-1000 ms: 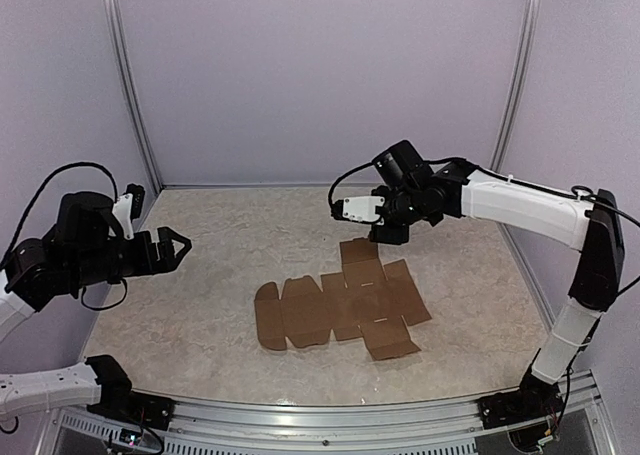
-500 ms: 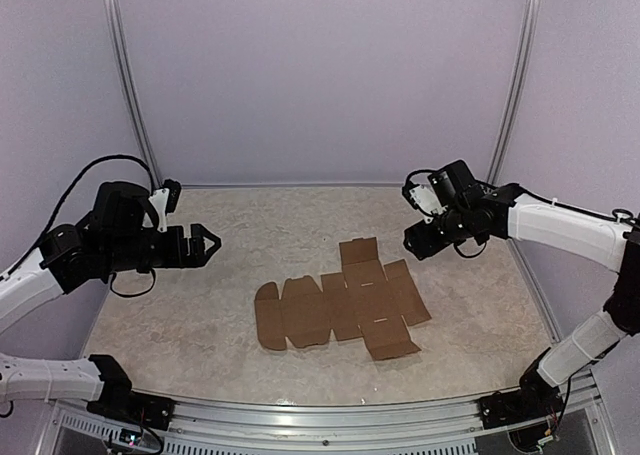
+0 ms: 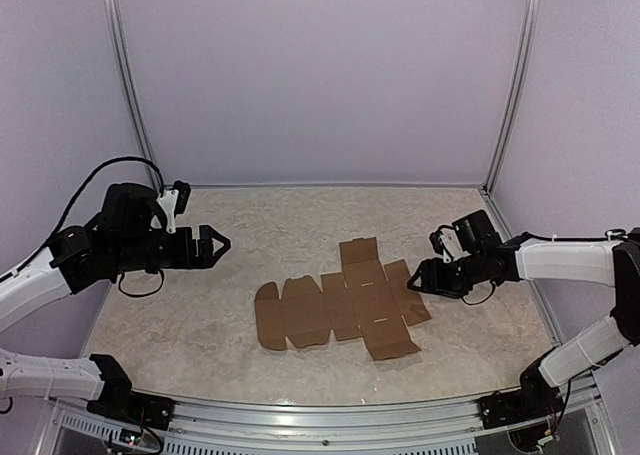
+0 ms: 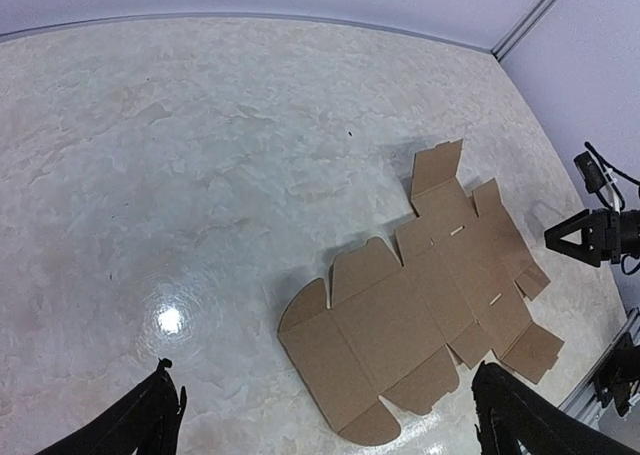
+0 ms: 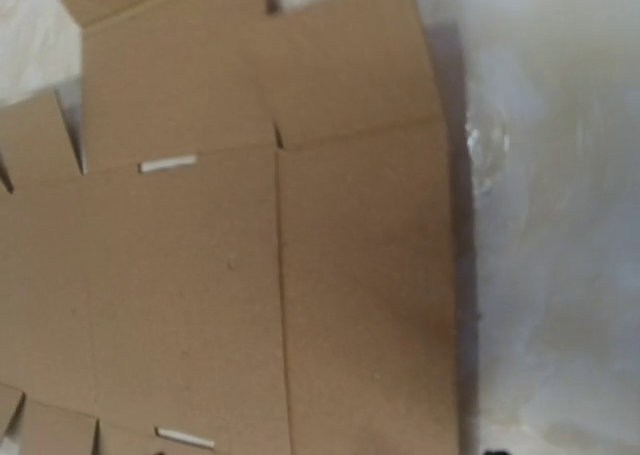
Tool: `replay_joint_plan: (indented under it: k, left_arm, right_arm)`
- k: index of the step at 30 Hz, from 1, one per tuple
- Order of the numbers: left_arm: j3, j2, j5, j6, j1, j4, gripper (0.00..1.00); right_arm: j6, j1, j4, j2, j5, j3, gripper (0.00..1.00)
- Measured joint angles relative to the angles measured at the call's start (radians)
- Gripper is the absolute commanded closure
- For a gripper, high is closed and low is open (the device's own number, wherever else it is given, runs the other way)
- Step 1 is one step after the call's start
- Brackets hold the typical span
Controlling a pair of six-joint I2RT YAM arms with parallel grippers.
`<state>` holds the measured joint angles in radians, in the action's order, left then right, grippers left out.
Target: Fold the paper box
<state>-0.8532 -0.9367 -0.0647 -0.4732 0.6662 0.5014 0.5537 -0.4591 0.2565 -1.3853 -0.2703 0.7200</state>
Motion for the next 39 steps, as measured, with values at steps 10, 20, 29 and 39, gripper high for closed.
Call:
replay_joint_plan:
  k: [10, 20, 29, 39]
  left_arm:
    - [0.043, 0.002, 0.019, -0.018, 0.003, -0.023, 0.02]
    - [0.067, -0.125, 0.044, -0.05, 0.057, -0.098, 0.04]
    - [0.08, -0.31, 0.092, -0.088, 0.082, -0.221, 0.15]
    - [0.095, -0.497, 0.182, -0.132, 0.084, -0.357, 0.28]
  right_arm:
    - [0.044, 0.048, -0.163, -0.1, -0.138, -0.064, 0.36]
    - [0.027, 0.103, -0.206, -0.114, -0.164, -0.113, 0.36]
    - [0.024, 0.104, -0.316, -0.114, -0.203, -0.166, 0.37]
    - [0.032, 0.105, -0.401, -0.13, -0.243, -0.195, 0.39]
